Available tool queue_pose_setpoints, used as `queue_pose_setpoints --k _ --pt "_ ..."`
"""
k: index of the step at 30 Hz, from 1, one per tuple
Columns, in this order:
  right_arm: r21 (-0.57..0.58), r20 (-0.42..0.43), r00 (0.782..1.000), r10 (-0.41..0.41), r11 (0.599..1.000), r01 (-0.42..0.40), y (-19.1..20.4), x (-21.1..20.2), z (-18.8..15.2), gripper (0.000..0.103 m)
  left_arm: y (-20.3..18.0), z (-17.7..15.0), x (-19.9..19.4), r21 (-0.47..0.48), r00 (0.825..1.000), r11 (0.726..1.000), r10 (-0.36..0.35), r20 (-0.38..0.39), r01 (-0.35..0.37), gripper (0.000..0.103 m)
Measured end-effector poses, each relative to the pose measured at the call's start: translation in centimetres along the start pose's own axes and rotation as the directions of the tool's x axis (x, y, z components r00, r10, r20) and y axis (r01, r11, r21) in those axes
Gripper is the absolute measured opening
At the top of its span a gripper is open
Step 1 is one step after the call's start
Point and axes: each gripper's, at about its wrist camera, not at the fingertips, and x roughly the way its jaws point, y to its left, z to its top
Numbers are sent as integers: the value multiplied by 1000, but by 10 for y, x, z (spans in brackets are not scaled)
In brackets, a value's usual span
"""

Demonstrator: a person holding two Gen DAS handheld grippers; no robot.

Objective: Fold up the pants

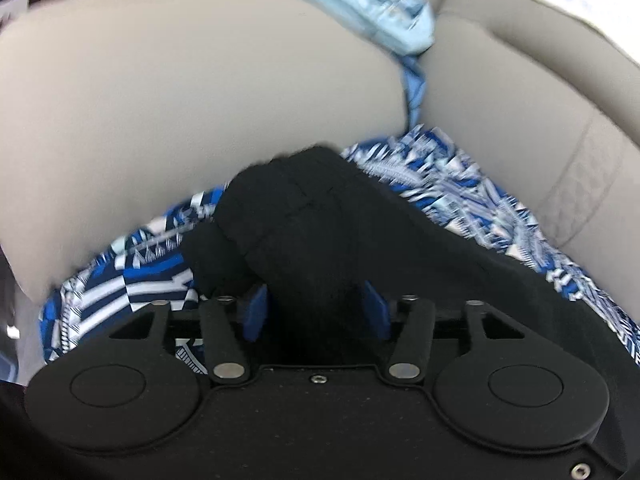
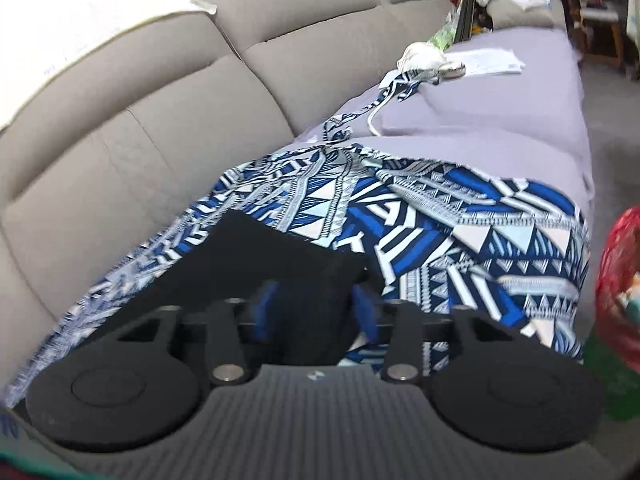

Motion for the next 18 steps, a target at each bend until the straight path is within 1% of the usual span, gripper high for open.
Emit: queue_pose_setpoints --k 1,2,3,4,6,7,9,10,11,12,13,16,17,18 --pt "-2 -8 1000 1 1000 -1 1 -2 -2 78 -5 -1 -11 25 999 1000 -15 30 15 63" --pt "-1 -13 1000 -8 1000 8 2 -5 -4 86 -9 -3 -20 47 998 998 -32 56 29 68" --pt "-1 -18 1000 -23 1000 23 3 -7 -6 91 -14 -4 -29 73 995 996 -51 84 45 77" --pt "1 -24 999 -36 999 36 4 -9 -9 93 -21 -7 -41 109 990 992 -76 122 62 84" --pt "9 -47 997 -55 998 56 5 -8 -12 95 -35 -11 -57 184 978 980 -113 175 80 91" --pt "6 -61 996 -59 998 59 6 -5 -13 95 -45 -14 -65 238 972 967 -137 189 90 95" --pt "-7 -86 994 -62 998 62 7 5 -12 95 -60 -21 -72 321 968 939 -183 174 120 99" --pt "-13 -108 993 -41 999 40 7 14 -10 95 -68 -24 -72 354 967 925 -205 152 140 99" --pt "-23 -107 994 -33 999 31 8 19 -9 96 -73 -27 -72 375 966 913 -224 131 161 100" --pt "-49 -97 995 -26 999 21 11 23 -8 93 -79 -32 -70 393 964 900 -245 105 186 100" --pt "-68 -100 995 -15 998 8 13 28 -7 93 -85 -35 -68 404 963 891 -257 81 204 100" --pt "-130 -87 996 -16 991 4 19 37 -7 92 -101 -52 -58 425 964 874 -266 15 235 100" --pt "-152 -78 997 -27 988 14 20 39 -7 86 -104 -55 -55 429 965 871 -264 0 238 100" --pt "-174 -68 997 -40 984 27 22 40 -8 77 -105 -58 -50 432 966 869 -259 -14 239 100"
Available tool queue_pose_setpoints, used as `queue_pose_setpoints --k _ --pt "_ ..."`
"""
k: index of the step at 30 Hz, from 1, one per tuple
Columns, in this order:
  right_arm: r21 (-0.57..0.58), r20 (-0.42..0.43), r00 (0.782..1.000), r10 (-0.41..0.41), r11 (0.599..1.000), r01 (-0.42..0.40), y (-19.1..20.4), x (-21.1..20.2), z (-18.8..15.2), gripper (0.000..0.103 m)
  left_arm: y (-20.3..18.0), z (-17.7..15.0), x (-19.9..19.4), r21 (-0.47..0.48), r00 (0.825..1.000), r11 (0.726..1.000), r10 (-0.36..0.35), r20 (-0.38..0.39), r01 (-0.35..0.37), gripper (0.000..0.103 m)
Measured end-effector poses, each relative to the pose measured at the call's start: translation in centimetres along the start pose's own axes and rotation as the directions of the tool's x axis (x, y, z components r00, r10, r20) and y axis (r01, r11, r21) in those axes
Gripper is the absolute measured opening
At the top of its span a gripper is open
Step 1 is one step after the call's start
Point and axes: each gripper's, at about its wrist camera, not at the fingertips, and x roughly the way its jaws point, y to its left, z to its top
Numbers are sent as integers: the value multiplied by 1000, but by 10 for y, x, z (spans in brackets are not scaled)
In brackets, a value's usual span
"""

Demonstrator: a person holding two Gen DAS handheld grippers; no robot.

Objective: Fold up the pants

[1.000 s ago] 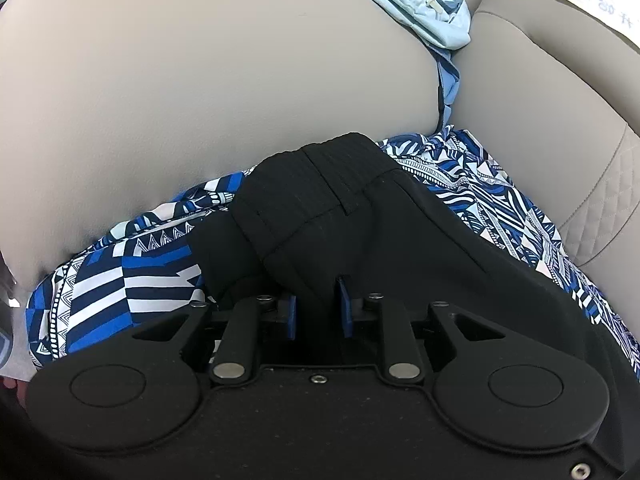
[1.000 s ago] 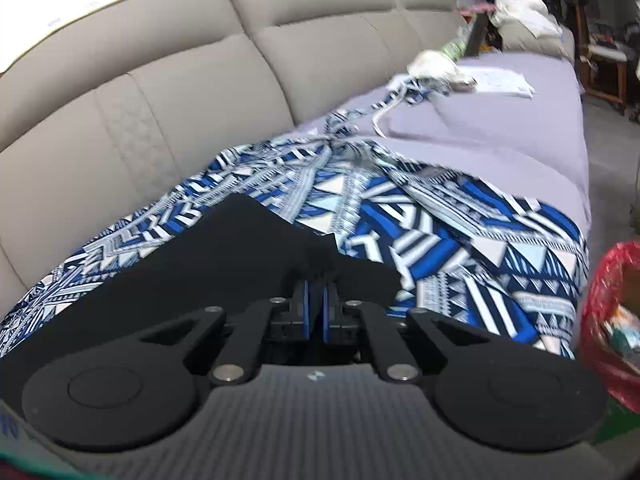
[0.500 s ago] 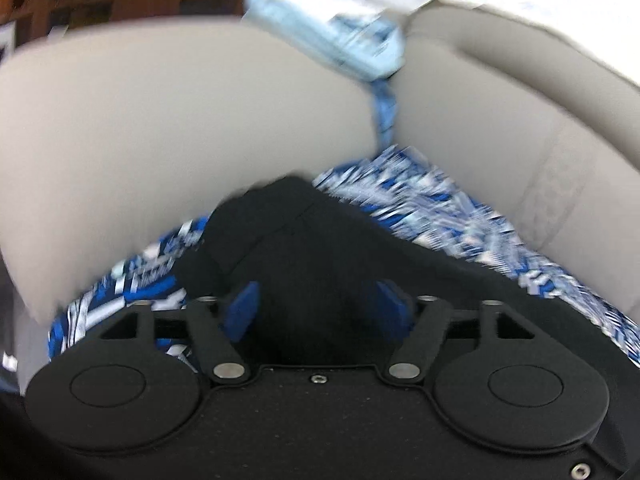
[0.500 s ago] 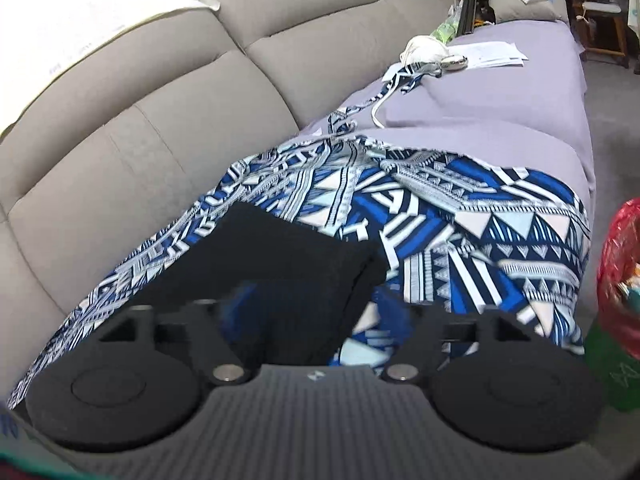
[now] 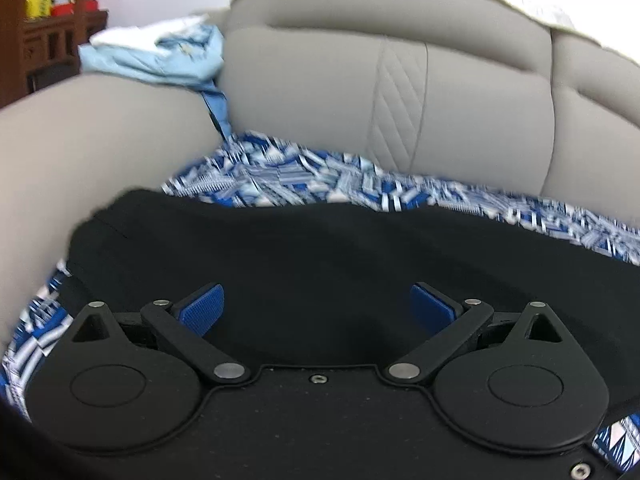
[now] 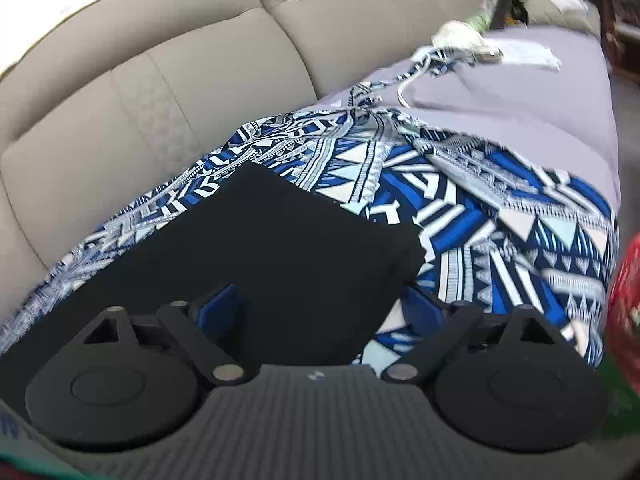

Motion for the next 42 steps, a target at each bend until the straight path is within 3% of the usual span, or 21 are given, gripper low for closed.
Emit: queue_pose_setpoints --k 1,3,4,6,8,9,10,12,14,17,19,21,24,25,27,30,31,32,36,40,42 --pt "-16 10 1000 -13 1000 13 1 0 0 72 -1 -2 4 2 1000 1000 1 -15 -1 100" --pt "-25 24 999 -34 999 35 0 0 1 49 -2 -8 15 5 999 1000 9 -42 -9 100" --pt "-24 28 999 -42 999 42 -1 0 2 43 -1 -12 17 2 999 1000 14 -50 -14 100" --pt "9 28 999 -26 1000 26 -5 -1 3 17 4 -15 24 -11 997 999 30 -71 -31 100" --pt "59 11 1000 20 998 -21 -8 -2 6 6 12 -18 26 -28 996 999 43 -84 -45 95" --pt "73 6 1000 20 997 -20 -7 -2 7 6 16 -18 25 -34 996 998 43 -83 -46 84" --pt "74 1 1000 13 997 -13 -3 -2 10 6 23 -18 25 -36 996 998 40 -79 -43 65" --pt "83 3 1000 31 996 -31 11 -7 18 5 34 -18 23 -50 996 998 27 -81 -31 42" --pt "56 16 995 97 994 -97 39 -18 27 5 49 -20 22 -99 996 995 11 -87 -19 39" --pt "-124 34 966 256 960 -250 123 -50 27 5 67 -24 21 -174 997 984 17 -80 -30 39" --pt "-270 -11 917 398 882 -386 190 -77 5 5 76 -26 22 -210 997 977 14 -78 -31 39" --pt "-393 -99 854 511 769 -505 250 -103 -35 5 84 -28 21 -233 997 972 13 -75 -31 39" --pt "-501 -278 752 597 579 -644 311 -127 -109 6 94 -30 17 -248 997 968 12 -75 -30 40" --pt "-530 -316 737 598 533 -659 323 -133 -132 6 96 -29 16 -253 997 967 9 -76 -28 41" --pt "-573 -373 724 580 469 -671 339 -140 -171 7 102 -30 14 -260 997 965 3 -77 -23 43" --pt "-573 -440 684 582 404 -713 344 -152 -206 12 106 -30 15 -261 997 965 -3 -76 -17 47" --pt "-581 -444 678 586 388 -715 344 -155 -211 16 105 -31 15 -258 997 966 -6 -74 -14 49" --pt "-595 -446 674 589 368 -715 344 -160 -215 37 105 -31 14 -252 997 968 -9 -72 -9 51" --pt "-616 -458 658 597 320 -719 336 -175 -220 61 99 -29 12 -225 998 974 -9 -68 -6 71" --pt "-592 -477 619 624 293 -751 323 -188 -214 69 94 -30 7 -209 998 978 -2 -59 -11 84" --pt "-576 -474 586 658 271 -771 312 -193 -209 74 93 -30 6 -203 998 979 4 -64 -17 87"
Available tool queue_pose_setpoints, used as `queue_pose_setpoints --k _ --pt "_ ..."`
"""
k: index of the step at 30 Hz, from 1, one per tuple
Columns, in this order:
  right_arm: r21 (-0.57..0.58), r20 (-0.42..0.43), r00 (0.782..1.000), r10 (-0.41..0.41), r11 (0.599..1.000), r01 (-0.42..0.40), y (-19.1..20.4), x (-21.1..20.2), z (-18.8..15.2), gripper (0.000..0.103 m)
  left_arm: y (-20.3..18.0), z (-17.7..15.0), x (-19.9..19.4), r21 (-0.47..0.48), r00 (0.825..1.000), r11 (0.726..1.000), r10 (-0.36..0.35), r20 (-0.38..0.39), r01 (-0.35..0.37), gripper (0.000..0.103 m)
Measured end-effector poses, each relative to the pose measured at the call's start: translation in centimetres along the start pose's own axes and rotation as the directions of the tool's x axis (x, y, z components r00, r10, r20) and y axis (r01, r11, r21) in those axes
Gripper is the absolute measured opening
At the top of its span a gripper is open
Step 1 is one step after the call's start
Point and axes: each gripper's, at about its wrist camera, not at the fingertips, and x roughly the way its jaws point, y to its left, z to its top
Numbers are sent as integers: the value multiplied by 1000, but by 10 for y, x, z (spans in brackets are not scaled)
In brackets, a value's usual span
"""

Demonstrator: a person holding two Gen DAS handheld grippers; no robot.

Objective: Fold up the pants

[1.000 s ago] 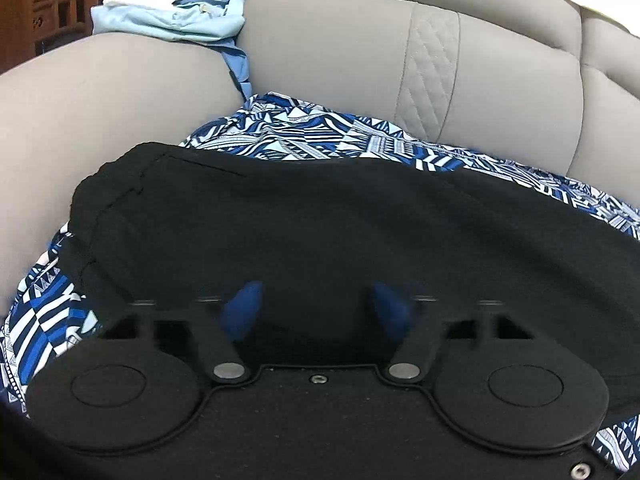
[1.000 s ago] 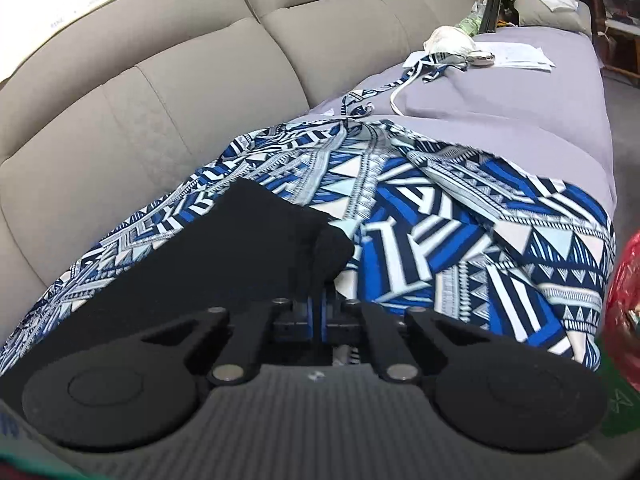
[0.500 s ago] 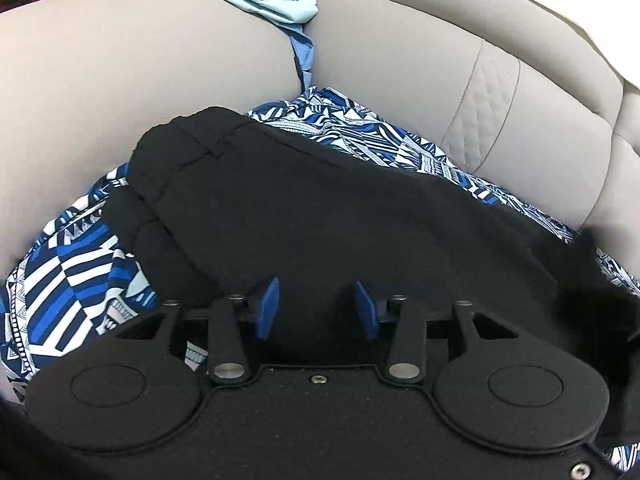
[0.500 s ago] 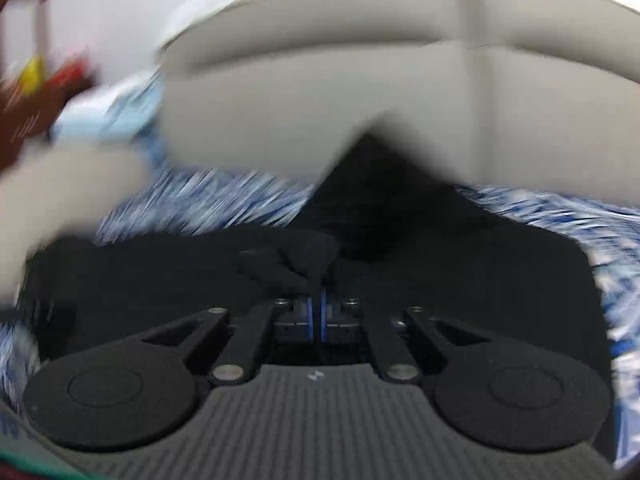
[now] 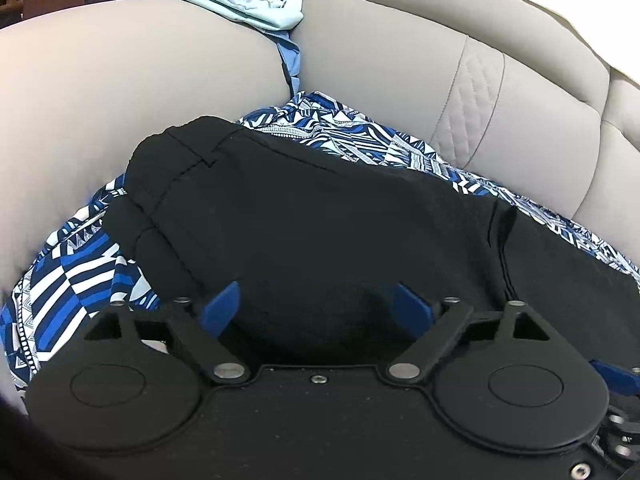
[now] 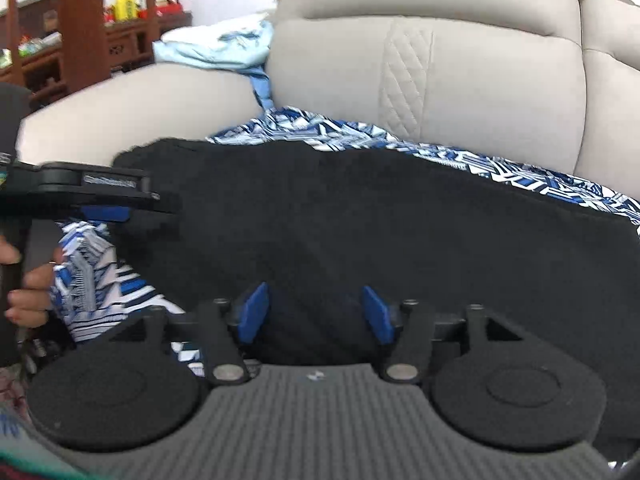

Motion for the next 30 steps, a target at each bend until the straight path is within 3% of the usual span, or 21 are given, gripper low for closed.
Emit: queue_pose_setpoints --k 4,6,11,16,21,27,30 --pt "32 109 993 40 999 -44 -7 -22 0 83 1 -2 1 9 999 999 38 -9 -38 89" --pt "63 153 988 -9 998 -1 -13 -24 1 86 2 -4 2 8 998 998 57 -21 -57 89" --pt "77 116 965 -235 971 227 -19 3 -1 86 2 -7 2 21 996 996 91 -22 -91 90" --pt "99 60 966 -250 965 244 -13 37 -9 86 1 -9 2 45 994 993 110 -25 -109 92" --pt "-26 108 950 -293 954 298 11 46 -24 89 4 -11 4 53 992 991 121 -24 -120 94" --pt "17 109 944 -311 950 311 6 47 -28 103 4 -11 7 55 991 990 130 -25 -128 97" --pt "15 115 942 -315 949 315 7 49 -27 103 3 -12 9 61 990 989 137 -27 -135 98"
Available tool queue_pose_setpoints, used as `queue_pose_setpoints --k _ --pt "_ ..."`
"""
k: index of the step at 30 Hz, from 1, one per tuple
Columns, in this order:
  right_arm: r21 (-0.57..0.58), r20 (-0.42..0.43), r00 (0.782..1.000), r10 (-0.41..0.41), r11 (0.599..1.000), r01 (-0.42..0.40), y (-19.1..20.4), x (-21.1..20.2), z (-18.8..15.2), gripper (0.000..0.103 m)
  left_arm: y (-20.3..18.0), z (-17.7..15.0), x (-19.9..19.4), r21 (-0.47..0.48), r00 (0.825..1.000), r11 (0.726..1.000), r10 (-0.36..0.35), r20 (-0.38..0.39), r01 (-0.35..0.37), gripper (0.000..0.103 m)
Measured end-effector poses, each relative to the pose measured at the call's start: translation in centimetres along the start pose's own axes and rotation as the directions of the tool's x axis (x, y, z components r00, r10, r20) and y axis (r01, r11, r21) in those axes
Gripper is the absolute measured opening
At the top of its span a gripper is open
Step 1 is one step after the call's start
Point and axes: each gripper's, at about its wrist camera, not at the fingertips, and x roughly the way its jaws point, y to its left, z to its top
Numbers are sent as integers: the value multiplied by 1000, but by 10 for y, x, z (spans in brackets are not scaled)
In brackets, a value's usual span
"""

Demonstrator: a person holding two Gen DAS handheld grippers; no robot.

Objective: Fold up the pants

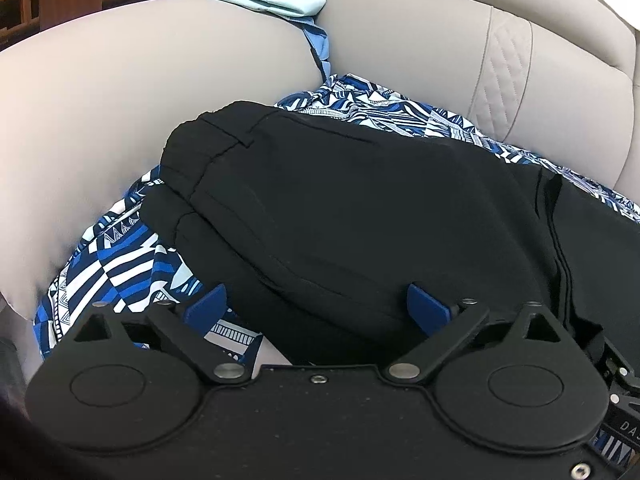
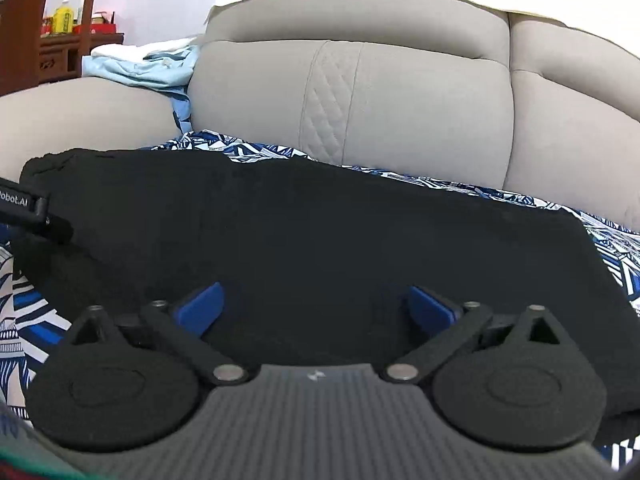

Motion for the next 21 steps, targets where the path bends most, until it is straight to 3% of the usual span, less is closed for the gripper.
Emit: queue_pose_setpoints --k 9,14,18,21 --pt "1 12 1000 -13 1000 13 3 0 -2 103 4 -2 5 -30 1000 1000 -4 -18 3 103" --pt "3 14 1000 -17 1000 17 4 0 -2 103 11 -8 7 -52 1000 999 -15 23 16 103" --pt "3 15 1000 -16 1000 16 3 -1 -3 103 24 -10 5 -97 998 994 -44 50 49 103" --pt "6 17 1000 -21 1000 21 4 0 -2 103 43 -7 1 -190 994 976 -94 54 102 103"
